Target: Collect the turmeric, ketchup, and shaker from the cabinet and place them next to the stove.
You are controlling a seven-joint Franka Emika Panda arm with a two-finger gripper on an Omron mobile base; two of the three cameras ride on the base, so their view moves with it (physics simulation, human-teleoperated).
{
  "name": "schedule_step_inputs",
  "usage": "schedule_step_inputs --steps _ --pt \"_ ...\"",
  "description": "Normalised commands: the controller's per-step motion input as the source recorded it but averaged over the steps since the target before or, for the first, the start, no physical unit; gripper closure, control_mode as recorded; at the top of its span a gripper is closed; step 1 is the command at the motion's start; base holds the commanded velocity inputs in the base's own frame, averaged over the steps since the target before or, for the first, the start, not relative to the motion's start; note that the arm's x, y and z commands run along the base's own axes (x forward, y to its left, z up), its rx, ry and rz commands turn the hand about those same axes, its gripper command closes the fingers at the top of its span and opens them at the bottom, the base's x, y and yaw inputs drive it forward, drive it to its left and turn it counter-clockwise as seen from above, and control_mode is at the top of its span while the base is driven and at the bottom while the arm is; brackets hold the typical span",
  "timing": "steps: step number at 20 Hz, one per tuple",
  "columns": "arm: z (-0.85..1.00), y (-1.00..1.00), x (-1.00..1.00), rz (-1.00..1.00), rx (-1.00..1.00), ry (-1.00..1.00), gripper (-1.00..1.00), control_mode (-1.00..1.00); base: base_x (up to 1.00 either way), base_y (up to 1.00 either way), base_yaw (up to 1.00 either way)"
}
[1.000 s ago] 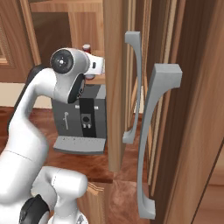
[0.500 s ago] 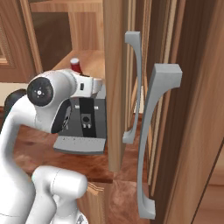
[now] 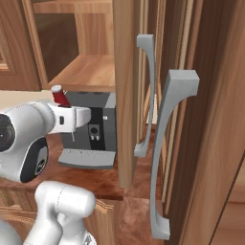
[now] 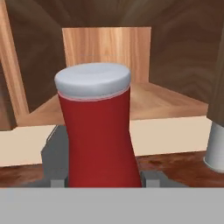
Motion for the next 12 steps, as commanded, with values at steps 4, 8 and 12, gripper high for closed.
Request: schedule_step_inputs --steps 4,8,12 --pt "-0.33 0.31 -0.73 0.05 -0.08 0.04 1.0 -1.0 0.0 0.0 0.0" --pt "-0.2 0.18 -0.39 0.04 -0.03 0.0 1.0 1.0 -0.41 0.18 0.04" --pt "0.0 0.0 0.0 0.0 0.0 0.0 1.0 1.0 -0.84 0.47 0.07"
